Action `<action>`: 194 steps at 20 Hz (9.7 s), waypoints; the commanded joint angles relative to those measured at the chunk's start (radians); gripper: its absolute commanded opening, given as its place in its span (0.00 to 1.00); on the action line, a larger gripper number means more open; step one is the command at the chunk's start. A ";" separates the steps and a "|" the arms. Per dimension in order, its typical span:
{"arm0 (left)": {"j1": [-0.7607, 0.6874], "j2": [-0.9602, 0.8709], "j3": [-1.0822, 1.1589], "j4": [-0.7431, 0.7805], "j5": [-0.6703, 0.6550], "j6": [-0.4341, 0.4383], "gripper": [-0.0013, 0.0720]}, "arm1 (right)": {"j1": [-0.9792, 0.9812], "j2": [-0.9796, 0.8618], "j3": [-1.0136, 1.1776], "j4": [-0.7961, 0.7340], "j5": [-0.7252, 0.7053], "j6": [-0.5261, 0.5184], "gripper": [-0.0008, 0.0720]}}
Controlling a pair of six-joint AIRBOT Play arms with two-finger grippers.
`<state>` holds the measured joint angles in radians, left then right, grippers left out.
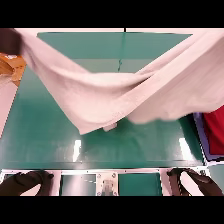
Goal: Fold the shirts.
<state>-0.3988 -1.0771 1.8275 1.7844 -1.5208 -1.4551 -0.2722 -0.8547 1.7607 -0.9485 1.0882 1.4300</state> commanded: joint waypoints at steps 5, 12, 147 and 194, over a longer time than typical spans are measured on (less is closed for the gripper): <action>0.287 -0.283 -0.423 -0.602 0.161 0.092 0.04 | 0.131 -0.149 -0.631 0.036 -0.066 -0.088 0.02; 0.351 -0.596 -0.365 -0.649 0.146 0.037 0.88 | 0.207 -0.314 -0.904 0.032 -0.249 -0.126 0.02; 0.950 -0.334 -1.160 -1.066 0.306 0.418 0.68 | -0.385 -0.584 -1.040 0.248 0.054 -0.328 0.02; 0.682 -0.424 -1.098 -1.038 0.412 0.356 0.73 | -0.378 -0.584 -1.040 0.260 0.092 -0.342 0.02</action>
<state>0.2787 -1.4891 0.7246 0.6655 -1.1152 -1.1294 -0.6510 -1.4391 0.7200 -0.6888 1.1793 1.0874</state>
